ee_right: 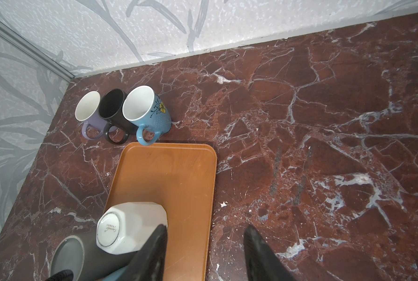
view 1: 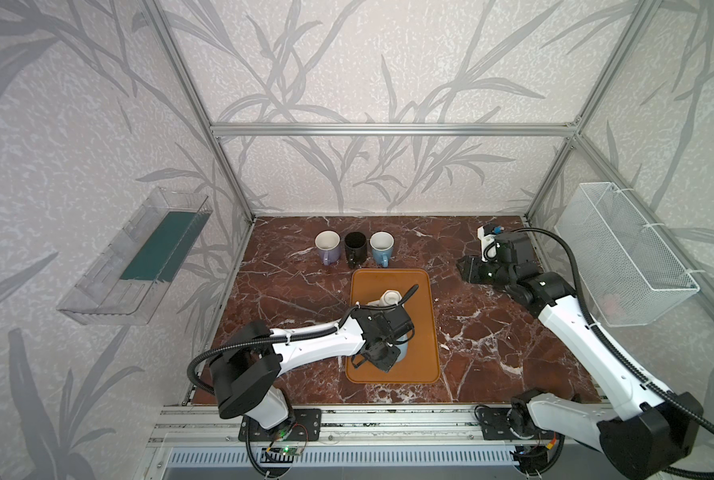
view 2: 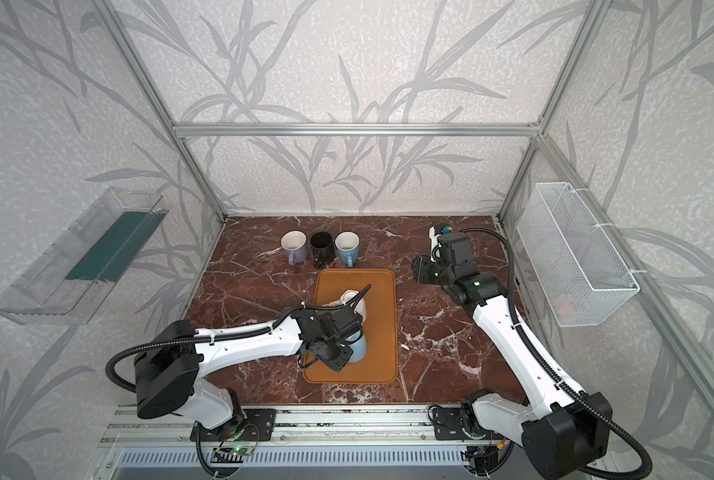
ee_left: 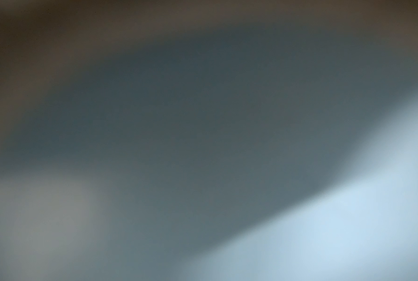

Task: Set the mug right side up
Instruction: 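Lower the left gripper onto the upside-down light blue mug and grasp it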

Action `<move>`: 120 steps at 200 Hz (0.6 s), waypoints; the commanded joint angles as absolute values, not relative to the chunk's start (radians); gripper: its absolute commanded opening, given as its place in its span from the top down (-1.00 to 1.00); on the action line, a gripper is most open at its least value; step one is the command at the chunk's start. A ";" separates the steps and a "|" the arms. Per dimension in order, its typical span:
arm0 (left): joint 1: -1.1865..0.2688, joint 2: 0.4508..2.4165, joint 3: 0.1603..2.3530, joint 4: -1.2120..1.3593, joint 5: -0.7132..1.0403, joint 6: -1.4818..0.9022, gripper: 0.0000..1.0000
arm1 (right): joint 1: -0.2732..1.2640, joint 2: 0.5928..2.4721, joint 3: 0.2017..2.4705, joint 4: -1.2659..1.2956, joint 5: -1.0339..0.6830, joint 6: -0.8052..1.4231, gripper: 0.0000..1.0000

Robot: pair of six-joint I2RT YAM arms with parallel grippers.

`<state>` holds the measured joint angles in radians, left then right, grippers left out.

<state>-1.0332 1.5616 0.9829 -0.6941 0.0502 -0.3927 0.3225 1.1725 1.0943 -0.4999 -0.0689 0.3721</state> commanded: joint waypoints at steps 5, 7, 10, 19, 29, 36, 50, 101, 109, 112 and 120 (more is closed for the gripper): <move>-1.037 1.533 0.984 -0.693 0.029 -0.396 0.66 | 0.320 1.147 1.081 -0.511 -0.061 0.375 -0.04; -1.037 1.533 0.983 -0.692 0.029 -0.396 0.66 | 0.320 1.146 1.079 -0.512 -0.061 0.375 -0.04; -1.037 1.532 0.983 -0.693 0.029 -0.396 0.68 | 0.321 1.145 1.079 -0.511 -0.061 0.374 -0.04; -1.036 1.531 0.983 -0.691 0.030 -0.395 0.70 | 0.321 1.143 1.078 -0.511 -0.061 0.376 -0.04; -1.037 1.529 0.983 -0.690 0.032 -0.394 0.73 | 0.321 1.140 1.074 -0.511 -0.063 0.377 -0.04; -1.037 1.528 0.984 -0.688 0.033 -0.394 0.75 | 0.321 1.138 1.072 -0.512 -0.064 0.378 -0.03; -1.037 1.522 0.983 -0.683 0.036 -0.391 0.82 | 0.321 1.134 1.067 -0.510 -0.067 0.381 -0.04; -1.039 1.464 0.982 -0.657 0.074 -0.372 1.00 | 0.321 1.113 1.038 -0.508 -0.067 0.384 -0.04; -1.039 1.450 0.983 -0.653 0.083 -0.366 1.00 | 0.321 1.110 1.028 -0.505 -0.067 0.384 -0.04; -1.040 1.446 0.986 -0.652 0.085 -0.363 1.00 | 0.321 1.107 1.024 -0.504 -0.067 0.384 -0.04; -1.040 1.433 0.990 -0.652 0.092 -0.355 1.00 | 0.321 1.100 1.009 -0.496 -0.070 0.385 -0.03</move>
